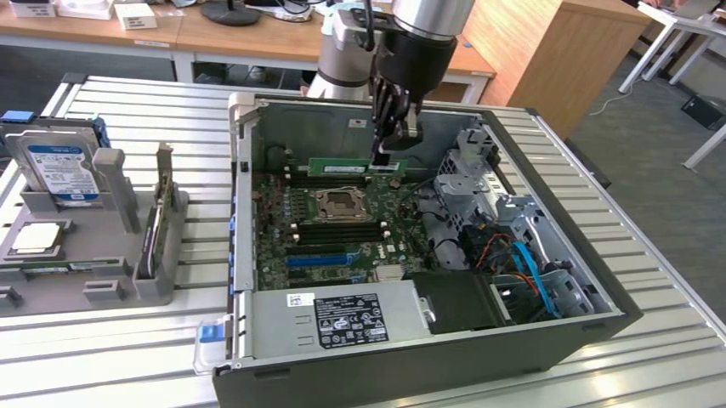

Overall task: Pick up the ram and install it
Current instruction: 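Pick up the ram and move it above insertion slot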

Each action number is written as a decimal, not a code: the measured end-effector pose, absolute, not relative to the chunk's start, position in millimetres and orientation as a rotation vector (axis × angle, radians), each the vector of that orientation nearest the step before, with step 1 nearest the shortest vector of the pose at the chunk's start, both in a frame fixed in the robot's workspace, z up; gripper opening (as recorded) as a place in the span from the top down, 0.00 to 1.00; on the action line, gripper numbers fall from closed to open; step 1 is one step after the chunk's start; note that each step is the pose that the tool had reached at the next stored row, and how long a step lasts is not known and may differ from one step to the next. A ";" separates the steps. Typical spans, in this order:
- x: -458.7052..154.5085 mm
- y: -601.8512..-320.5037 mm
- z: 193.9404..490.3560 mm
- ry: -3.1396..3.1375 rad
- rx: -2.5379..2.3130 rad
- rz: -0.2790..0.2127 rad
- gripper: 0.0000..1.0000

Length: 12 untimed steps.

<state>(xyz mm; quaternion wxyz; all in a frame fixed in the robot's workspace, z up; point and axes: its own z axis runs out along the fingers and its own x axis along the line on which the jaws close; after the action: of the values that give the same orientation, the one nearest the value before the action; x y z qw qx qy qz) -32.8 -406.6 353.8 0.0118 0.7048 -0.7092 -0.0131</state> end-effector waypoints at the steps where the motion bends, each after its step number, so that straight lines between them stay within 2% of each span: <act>1: -32.8 -406.6 353.1 -2.212 2.198 -0.041 0.89; 12: -32.8 -406.6 347.1 -2.212 2.197 -0.041 0.89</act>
<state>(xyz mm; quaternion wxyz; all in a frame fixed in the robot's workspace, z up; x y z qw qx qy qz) -32.8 -406.6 347.1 0.0117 0.7047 -0.7093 -0.0131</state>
